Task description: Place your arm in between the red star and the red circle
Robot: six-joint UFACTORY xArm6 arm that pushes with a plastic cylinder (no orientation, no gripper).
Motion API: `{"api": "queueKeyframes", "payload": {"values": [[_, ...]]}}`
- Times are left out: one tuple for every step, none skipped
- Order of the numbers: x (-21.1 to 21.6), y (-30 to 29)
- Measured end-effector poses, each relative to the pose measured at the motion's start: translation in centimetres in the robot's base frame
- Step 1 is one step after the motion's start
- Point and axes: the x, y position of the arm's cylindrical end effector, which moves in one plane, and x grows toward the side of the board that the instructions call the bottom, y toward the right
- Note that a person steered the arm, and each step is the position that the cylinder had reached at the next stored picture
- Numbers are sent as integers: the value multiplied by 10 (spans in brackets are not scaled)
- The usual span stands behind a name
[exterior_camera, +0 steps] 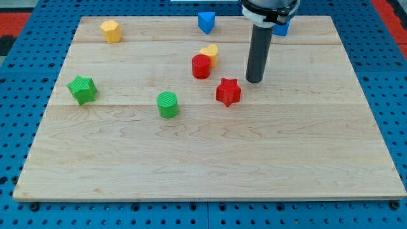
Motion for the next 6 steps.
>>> {"api": "queueKeyframes", "payload": {"values": [[2,21],[2,48],[2,20],[3,-49],[7,-128],[-16,-170]]}}
